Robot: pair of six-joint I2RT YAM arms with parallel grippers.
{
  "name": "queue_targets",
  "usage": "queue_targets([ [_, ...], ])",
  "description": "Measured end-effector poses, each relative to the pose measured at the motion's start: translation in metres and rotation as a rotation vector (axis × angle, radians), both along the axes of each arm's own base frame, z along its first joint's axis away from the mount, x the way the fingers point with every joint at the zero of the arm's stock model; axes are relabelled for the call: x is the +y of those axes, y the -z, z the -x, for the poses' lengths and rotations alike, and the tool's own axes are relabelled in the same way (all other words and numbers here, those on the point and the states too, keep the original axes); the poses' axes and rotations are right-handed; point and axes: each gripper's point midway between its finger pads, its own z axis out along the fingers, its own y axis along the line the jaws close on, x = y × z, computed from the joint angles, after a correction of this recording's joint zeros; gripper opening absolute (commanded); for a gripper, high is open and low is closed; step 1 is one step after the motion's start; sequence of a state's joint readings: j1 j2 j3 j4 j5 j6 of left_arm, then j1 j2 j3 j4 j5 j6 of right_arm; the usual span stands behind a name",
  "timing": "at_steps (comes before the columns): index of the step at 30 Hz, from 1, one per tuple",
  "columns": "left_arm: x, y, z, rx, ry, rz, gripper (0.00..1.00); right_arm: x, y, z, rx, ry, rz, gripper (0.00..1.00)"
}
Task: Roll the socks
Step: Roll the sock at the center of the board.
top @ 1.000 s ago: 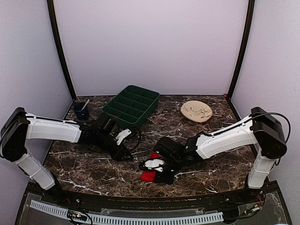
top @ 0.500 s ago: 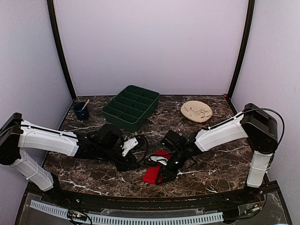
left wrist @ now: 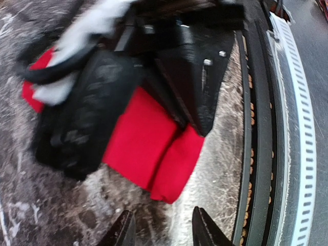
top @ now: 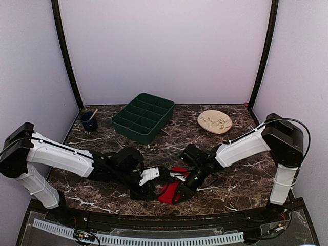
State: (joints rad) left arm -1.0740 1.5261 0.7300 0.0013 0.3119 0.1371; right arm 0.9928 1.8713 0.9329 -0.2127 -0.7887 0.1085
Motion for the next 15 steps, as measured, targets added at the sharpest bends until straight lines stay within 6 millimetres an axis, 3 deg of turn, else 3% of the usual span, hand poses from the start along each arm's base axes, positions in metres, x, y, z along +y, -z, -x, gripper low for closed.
queue_targets([
  [7,-0.015,0.008,0.018,-0.033,0.131,-0.037,0.41,0.0,0.001,0.002,0.01,0.003,-0.004,0.12],
  [15,-0.027,0.011,0.023,-0.104,0.231,-0.061,0.39,-0.001,0.0,0.003,0.02,0.003,-0.008,0.12],
])
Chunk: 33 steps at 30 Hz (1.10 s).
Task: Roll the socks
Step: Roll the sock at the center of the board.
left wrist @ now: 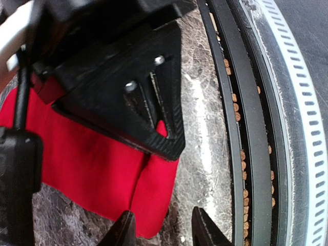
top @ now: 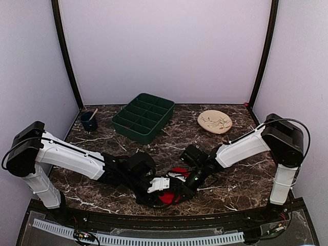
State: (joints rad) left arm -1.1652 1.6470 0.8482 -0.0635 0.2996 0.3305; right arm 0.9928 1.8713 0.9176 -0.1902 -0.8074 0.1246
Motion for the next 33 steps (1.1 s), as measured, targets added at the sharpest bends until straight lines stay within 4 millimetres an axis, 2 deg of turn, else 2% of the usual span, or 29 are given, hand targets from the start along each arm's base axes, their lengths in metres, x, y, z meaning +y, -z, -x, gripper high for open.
queue_targets([
  [7,0.001,0.013,0.006,-0.076,0.066,-0.05,0.36,0.0,-0.001,0.001,0.007,0.0,-0.001,0.12],
  [22,-0.002,0.024,-0.012,-0.205,0.087,-0.099,0.33,0.0,0.0,0.003,0.027,-0.007,-0.003,0.12],
  [28,-0.006,0.027,-0.01,-0.2,0.118,-0.109,0.23,-0.002,0.0,0.003,0.035,-0.006,0.002,0.12],
  [33,-0.007,0.028,-0.006,-0.172,0.139,-0.123,0.1,-0.003,0.0,0.003,0.041,-0.005,0.006,0.13],
])
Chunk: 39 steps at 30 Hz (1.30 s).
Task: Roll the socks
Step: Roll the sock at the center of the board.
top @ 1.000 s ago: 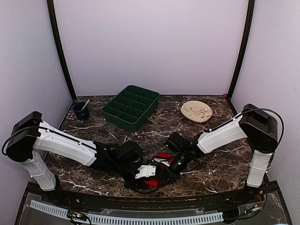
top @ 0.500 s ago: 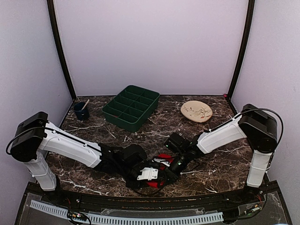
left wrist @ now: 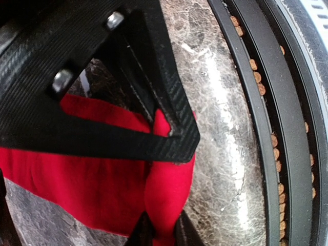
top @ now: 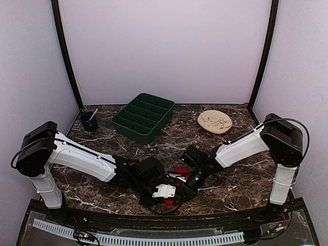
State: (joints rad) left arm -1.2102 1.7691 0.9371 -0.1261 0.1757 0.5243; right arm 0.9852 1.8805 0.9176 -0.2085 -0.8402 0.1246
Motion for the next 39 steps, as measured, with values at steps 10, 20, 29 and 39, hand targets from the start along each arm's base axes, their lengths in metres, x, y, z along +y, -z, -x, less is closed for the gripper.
queue_targets([
  [10,-0.001,0.0,0.003,0.065,0.007,-0.037,0.05,-0.002,-0.001,0.0,0.009,0.0,0.001,0.3],
  [20,0.001,-0.001,-0.003,0.188,-0.042,-0.061,0.04,-0.012,-0.003,-0.015,-0.002,0.068,-0.009,0.33],
  [29,0.003,-0.002,-0.007,0.319,-0.088,-0.095,0.05,-0.031,-0.003,-0.031,-0.025,0.167,0.006,0.34],
  [39,0.001,-0.004,-0.012,0.475,-0.126,-0.151,0.05,-0.048,-0.002,-0.047,-0.124,0.281,0.025,0.35],
])
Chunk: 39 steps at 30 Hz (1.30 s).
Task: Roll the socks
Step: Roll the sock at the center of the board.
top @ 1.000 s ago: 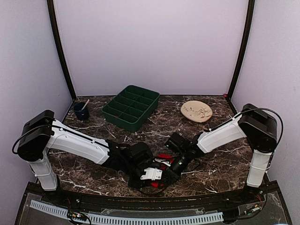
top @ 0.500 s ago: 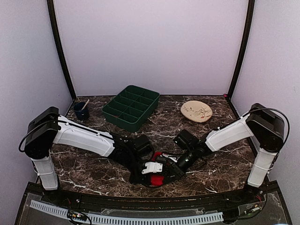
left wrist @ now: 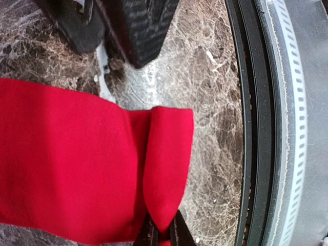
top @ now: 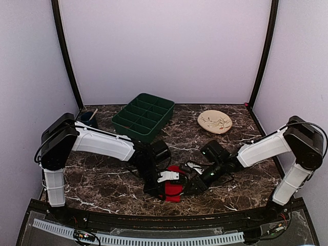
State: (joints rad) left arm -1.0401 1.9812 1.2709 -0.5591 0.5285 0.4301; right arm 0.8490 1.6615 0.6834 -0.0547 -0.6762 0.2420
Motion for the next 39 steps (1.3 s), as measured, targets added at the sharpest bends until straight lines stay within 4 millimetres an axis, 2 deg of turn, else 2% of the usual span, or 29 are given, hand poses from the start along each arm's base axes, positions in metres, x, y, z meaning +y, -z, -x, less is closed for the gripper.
queue_targets([
  [7,-0.001,0.0,0.001,0.128,-0.017,-0.03,0.05,-0.025,-0.005,-0.011,-0.163,0.118,0.05,0.35],
  [11,-0.001,0.0,0.002,0.194,-0.029,-0.045,0.05,-0.027,-0.015,-0.012,-0.308,0.144,0.073,0.36],
  [15,-0.001,0.0,0.002,0.242,-0.038,-0.062,0.05,-0.021,-0.023,-0.003,-0.437,0.125,0.087,0.36],
  [25,0.001,0.0,-0.001,0.363,-0.076,-0.086,0.05,-0.007,-0.028,0.027,-0.7,0.013,0.138,0.39],
  [34,0.003,0.0,0.001,0.436,-0.093,-0.103,0.05,0.025,-0.018,0.039,-0.849,-0.139,0.223,0.44],
  [39,0.003,0.0,0.003,0.453,-0.095,-0.109,0.06,0.036,-0.017,0.037,-0.898,-0.188,0.24,0.47],
])
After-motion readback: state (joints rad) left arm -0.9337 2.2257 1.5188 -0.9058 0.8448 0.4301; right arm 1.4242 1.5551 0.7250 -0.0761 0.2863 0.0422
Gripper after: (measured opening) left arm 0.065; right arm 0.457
